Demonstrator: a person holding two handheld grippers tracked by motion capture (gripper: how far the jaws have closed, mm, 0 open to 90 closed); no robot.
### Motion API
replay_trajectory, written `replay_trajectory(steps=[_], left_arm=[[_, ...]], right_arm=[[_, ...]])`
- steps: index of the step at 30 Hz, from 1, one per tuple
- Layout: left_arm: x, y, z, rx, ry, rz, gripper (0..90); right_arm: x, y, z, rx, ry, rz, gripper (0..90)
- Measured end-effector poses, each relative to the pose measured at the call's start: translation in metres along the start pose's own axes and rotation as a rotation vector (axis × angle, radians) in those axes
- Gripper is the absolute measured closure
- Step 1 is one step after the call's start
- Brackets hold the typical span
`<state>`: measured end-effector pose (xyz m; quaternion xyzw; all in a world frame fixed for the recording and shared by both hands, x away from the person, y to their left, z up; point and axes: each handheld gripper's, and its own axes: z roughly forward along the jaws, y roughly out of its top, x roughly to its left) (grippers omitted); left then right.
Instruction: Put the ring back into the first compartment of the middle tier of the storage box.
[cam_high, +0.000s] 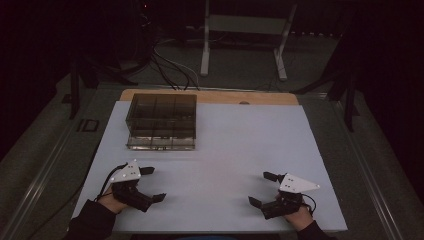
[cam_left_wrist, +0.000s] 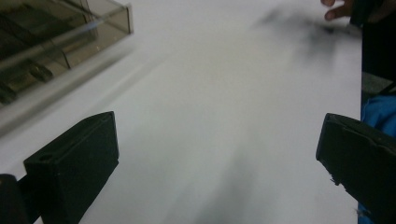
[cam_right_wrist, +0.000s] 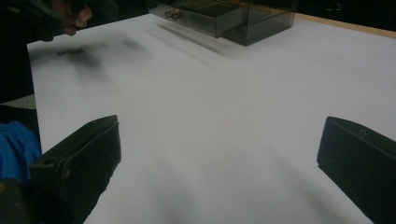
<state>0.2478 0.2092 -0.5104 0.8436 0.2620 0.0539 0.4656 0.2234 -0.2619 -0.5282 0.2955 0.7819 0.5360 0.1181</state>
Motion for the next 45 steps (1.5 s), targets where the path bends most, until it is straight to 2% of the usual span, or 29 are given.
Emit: replay_trajectory(steps=[6,12,20,27,33,45], left_arm=[[0.000,-0.013,-0.002,0.030,0.026,-0.031,0.9],[0.008,-0.024,-0.004,0.070,0.099,-0.092,0.9],[0.014,-0.031,-0.006,0.033,0.150,-0.112,0.9],[0.013,-0.032,-0.003,0.038,0.145,-0.087,0.9],[0.014,-0.033,-0.006,0.033,0.157,-0.099,0.9],[0.010,-0.033,-0.004,0.049,0.133,-0.101,0.9]], right_arm=[[0.000,0.000,0.000,0.001,0.001,-0.003,0.0],[0.000,0.000,0.001,0.009,0.003,0.002,0.0],[-0.001,-0.001,0.002,0.009,0.004,0.004,0.0],[0.000,0.000,0.001,0.011,0.005,-0.001,0.0],[-0.001,0.000,0.002,0.012,0.005,-0.001,0.0],[0.000,0.000,0.001,0.012,0.004,-0.004,0.0]])
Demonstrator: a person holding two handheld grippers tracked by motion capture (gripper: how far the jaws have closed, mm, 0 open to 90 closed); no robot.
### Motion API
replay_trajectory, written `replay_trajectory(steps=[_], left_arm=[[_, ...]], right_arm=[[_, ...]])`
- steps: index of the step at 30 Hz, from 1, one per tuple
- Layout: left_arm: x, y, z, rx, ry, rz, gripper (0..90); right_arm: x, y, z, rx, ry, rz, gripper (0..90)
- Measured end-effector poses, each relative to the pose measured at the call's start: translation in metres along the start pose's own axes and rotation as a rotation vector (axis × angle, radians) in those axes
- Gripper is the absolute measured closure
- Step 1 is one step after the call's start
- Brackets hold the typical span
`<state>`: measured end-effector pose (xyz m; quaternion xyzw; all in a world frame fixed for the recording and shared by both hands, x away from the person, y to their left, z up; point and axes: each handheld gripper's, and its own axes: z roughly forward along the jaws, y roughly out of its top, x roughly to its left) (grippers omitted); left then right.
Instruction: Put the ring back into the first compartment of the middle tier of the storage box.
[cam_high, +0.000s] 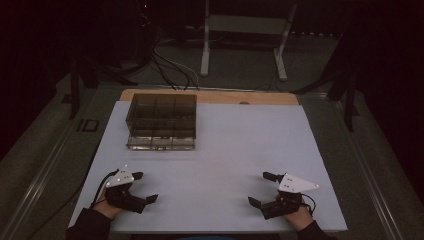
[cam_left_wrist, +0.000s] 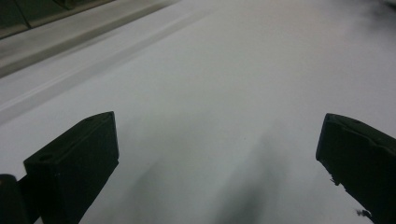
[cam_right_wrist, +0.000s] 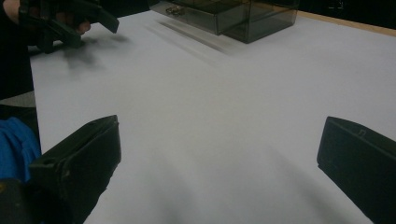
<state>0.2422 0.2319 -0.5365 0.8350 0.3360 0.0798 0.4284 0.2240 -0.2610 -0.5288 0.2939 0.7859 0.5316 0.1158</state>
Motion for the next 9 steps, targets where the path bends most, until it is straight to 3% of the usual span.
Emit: replay_trajectory(steps=[9], left_arm=[[0.0004,0.0001,-0.0005,-0.004,-0.002,-0.002,0.9]], right_arm=[[-0.0003,-0.0002,0.0008,0.003,-0.001,0.000,0.0]])
